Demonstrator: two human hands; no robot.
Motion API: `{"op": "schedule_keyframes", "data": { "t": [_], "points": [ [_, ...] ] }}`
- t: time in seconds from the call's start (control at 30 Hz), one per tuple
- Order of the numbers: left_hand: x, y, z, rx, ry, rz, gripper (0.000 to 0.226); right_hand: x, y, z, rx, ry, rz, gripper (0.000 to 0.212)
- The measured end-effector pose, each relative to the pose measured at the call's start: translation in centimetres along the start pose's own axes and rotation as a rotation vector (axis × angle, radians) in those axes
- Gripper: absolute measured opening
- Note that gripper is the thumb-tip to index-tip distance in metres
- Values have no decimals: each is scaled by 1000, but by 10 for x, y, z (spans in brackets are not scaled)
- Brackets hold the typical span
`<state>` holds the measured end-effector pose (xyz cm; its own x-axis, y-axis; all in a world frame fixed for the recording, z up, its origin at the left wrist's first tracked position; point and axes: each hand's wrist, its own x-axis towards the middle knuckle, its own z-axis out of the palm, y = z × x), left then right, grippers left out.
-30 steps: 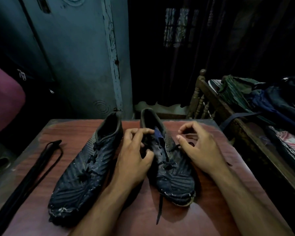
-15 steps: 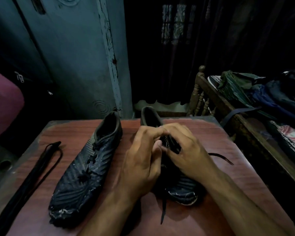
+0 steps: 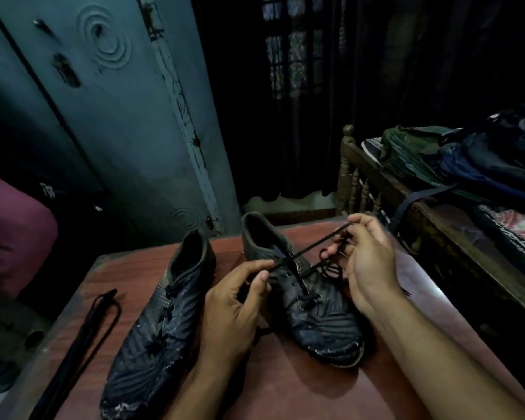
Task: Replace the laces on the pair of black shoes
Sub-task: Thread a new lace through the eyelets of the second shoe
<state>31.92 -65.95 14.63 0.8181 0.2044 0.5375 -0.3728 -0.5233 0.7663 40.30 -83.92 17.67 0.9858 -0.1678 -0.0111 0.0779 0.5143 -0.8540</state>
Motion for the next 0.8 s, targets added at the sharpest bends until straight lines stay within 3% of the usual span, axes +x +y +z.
{"op": "schedule_keyframes", "data": {
  "t": [0.2,0.33,0.4,0.47,0.57,0.63,0.8],
  "points": [
    [3,1,5,2,-36,-32,21,1,-3,-2,-261,-58,-181,28],
    [5,3,4,-21,1,-33,4,-4,-6,-6,-795,-454,-388,17],
    [6,4,3,-31,12,-11,4,-6,-4,-6,-1075,-640,-420,21],
    [7,3,2,-19,24,-5,6,-9,-3,-5,-1150,-731,-431,19],
    [7,0,2,-12,45,-6,8,-10,-3,-3,-1148,-789,-534,7],
    [7,-1,3,-26,32,-2,11,-7,-5,-4,-1052,-725,-529,8],
    [8,-7,3,-47,22,-2,18,-3,-13,-2,-309,-481,-245,32]
  ]
}}
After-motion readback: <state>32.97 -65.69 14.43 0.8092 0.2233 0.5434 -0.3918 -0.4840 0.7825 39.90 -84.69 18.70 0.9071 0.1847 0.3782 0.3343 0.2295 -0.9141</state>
